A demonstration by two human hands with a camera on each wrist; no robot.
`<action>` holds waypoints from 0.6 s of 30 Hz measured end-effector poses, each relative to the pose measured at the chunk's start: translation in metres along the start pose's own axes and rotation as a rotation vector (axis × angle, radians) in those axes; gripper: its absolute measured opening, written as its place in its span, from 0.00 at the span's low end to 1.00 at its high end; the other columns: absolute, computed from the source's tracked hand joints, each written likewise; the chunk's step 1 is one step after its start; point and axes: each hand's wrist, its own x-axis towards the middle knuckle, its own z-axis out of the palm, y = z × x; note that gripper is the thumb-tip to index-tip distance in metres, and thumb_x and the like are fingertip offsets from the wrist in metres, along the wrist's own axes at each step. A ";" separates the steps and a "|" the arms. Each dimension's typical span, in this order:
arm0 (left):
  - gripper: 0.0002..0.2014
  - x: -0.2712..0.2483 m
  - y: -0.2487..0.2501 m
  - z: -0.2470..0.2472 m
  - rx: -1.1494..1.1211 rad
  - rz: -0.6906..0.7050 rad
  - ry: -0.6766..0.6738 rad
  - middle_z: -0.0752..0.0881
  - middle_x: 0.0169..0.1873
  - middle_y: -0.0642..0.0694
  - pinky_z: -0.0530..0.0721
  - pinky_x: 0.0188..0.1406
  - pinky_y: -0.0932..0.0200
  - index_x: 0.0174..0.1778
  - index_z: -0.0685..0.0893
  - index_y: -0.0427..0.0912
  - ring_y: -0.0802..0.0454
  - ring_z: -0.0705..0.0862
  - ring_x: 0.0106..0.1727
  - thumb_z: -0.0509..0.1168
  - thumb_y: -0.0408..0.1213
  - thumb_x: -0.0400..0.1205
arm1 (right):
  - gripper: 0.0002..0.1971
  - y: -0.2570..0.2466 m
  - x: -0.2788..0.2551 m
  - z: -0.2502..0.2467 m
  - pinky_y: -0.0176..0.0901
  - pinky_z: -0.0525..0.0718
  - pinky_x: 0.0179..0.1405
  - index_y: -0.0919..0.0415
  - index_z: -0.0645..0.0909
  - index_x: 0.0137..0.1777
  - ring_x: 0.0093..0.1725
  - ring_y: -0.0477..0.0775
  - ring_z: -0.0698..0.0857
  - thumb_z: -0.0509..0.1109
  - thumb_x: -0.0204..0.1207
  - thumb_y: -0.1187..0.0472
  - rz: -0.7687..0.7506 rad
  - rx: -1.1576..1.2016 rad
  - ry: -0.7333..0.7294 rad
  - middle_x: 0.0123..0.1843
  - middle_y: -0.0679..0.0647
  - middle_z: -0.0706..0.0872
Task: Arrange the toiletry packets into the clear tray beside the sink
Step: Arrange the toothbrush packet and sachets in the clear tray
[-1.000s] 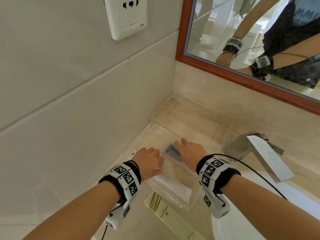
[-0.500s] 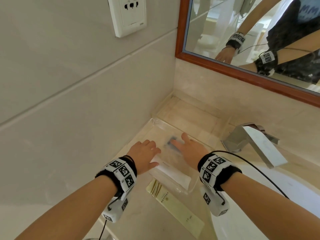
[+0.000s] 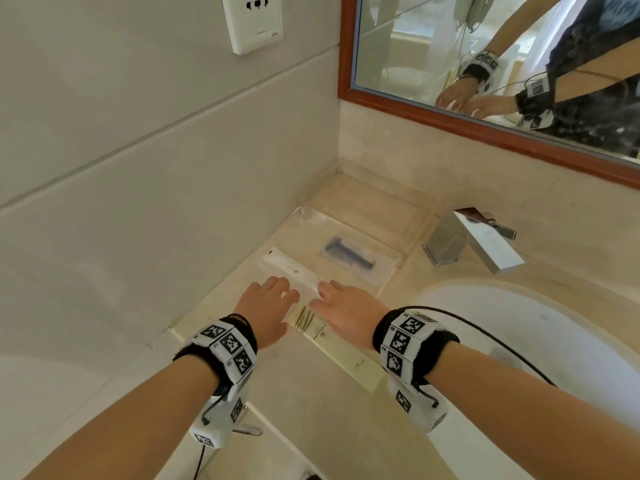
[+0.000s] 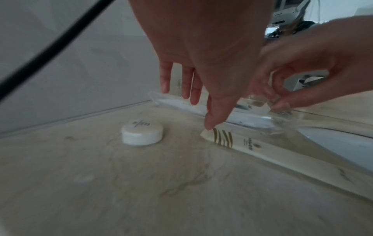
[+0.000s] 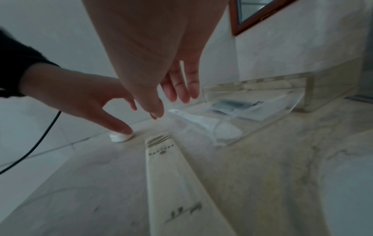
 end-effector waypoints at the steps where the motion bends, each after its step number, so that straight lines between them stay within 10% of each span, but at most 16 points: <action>1: 0.25 -0.005 -0.001 0.003 0.008 -0.032 -0.016 0.66 0.76 0.45 0.70 0.72 0.50 0.75 0.66 0.49 0.46 0.63 0.78 0.61 0.41 0.81 | 0.17 -0.006 -0.001 0.004 0.54 0.82 0.47 0.68 0.72 0.70 0.59 0.65 0.81 0.59 0.82 0.67 -0.023 -0.039 -0.057 0.65 0.66 0.77; 6: 0.29 -0.020 -0.013 0.022 -0.023 -0.247 -0.122 0.63 0.78 0.43 0.73 0.71 0.47 0.79 0.59 0.53 0.44 0.65 0.78 0.59 0.36 0.82 | 0.15 -0.026 -0.003 0.016 0.53 0.82 0.48 0.69 0.71 0.69 0.57 0.66 0.85 0.56 0.85 0.65 0.052 -0.116 -0.284 0.61 0.66 0.84; 18: 0.20 -0.024 -0.020 0.030 -0.084 -0.266 -0.135 0.74 0.64 0.41 0.83 0.54 0.53 0.68 0.71 0.45 0.44 0.75 0.65 0.60 0.30 0.80 | 0.32 -0.048 0.018 0.036 0.55 0.85 0.53 0.62 0.61 0.74 0.58 0.65 0.85 0.73 0.75 0.58 0.376 0.134 -0.231 0.62 0.65 0.81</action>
